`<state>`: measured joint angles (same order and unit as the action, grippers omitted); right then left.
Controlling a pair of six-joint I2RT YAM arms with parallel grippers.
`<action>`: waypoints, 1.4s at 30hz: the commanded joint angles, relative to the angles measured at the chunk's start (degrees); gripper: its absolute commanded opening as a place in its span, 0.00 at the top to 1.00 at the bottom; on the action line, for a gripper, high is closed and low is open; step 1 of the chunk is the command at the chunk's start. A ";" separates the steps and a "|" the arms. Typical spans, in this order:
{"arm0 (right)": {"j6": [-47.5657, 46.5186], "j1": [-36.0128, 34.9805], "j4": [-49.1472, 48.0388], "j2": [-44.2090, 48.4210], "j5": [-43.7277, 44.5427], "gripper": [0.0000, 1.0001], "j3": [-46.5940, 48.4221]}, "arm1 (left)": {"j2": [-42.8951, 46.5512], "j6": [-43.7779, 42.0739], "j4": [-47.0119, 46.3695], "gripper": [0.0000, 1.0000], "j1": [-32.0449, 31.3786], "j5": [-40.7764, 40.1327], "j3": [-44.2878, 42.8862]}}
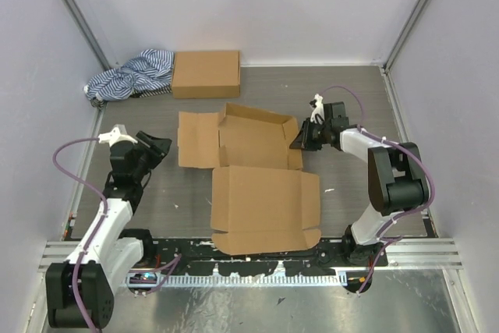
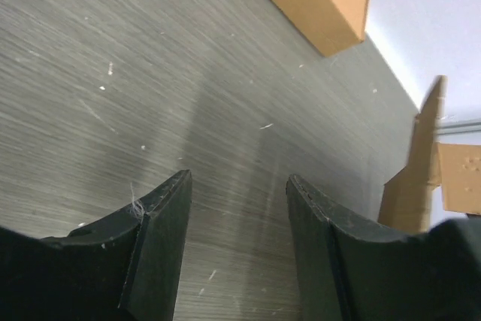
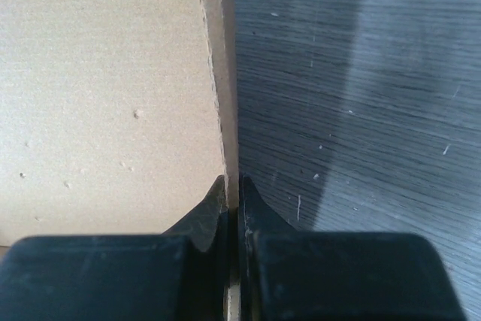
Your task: Fold the paper box
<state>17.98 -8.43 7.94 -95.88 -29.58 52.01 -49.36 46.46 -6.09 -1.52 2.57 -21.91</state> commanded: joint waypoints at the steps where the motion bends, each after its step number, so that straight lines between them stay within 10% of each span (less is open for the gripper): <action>1: 2.06 1.09 -5.80 4.52 -6.48 0.99 0.28 | -0.23 5.78 -10.47 0.40 0.90 3.83 1.49; 19: 1.39 -0.61 -2.94 2.07 -6.28 0.99 2.27 | -33.52 32.33 -74.45 0.43 1.16 32.63 6.79; 42: -0.46 -4.68 3.20 -1.09 0.91 0.99 7.48 | -26.40 27.17 -63.96 0.44 -5.93 36.02 3.46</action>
<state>18.11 -11.99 10.44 -97.30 -30.20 56.66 -76.64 78.13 -74.41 -7.07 38.13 -16.99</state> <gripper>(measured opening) 0.083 0.563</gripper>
